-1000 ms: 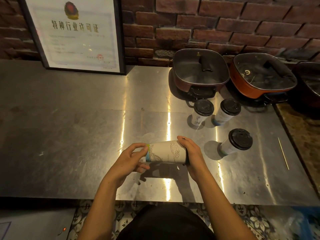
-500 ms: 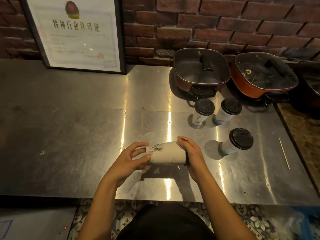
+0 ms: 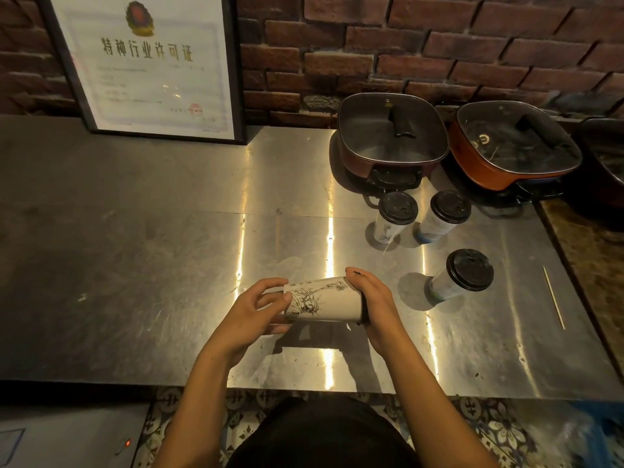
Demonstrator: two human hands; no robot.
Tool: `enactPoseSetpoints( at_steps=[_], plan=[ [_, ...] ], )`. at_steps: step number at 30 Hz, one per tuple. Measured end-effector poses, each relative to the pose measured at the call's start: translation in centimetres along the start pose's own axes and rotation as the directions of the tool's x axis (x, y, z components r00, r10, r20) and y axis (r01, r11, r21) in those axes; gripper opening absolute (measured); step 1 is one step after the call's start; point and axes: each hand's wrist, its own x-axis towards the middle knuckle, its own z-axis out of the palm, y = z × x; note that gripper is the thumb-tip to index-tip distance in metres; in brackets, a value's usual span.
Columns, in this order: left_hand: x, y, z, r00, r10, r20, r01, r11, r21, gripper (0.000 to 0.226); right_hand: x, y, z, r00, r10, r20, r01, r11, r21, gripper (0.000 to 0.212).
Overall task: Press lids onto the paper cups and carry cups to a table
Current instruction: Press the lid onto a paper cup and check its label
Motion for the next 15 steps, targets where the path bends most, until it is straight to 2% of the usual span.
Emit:
enactPoseSetpoints(
  at_steps=[4, 8, 11, 13, 15],
  plan=[
    [-0.3, -0.1, -0.1, 0.998, 0.051, 0.024, -0.051, 0.999, -0.014, 0.036, 0.1, 0.3, 0.0, 1.000, -0.009, 0.010, 0.009, 1.000, -0.008, 0.036],
    [-0.6, 0.0, 0.0, 0.995, 0.098, 0.036, -0.099, 0.995, 0.013, 0.040, 0.5, 0.8, -0.3, 1.000, 0.027, 0.010, -0.027, 0.999, 0.018, 0.022],
    [-0.8, 0.8, 0.3, 0.993, 0.115, 0.013, -0.115, 0.992, 0.049, 0.040, 1.0, 1.2, -0.4, 0.998, 0.060, 0.010, -0.060, 0.996, 0.064, 0.023],
    [-1.2, 1.7, 0.6, 0.988, 0.157, -0.004, -0.156, 0.981, 0.112, 0.041, 1.0, 1.4, -0.1, 0.992, 0.122, 0.041, -0.127, 0.979, 0.157, 0.023],
    [-1.7, 2.9, 1.4, 0.975, 0.221, -0.007, -0.214, 0.955, 0.206, 0.048, 1.1, 1.8, 0.1, 0.979, 0.183, 0.090, -0.203, 0.925, 0.321, 0.034]
  ],
)
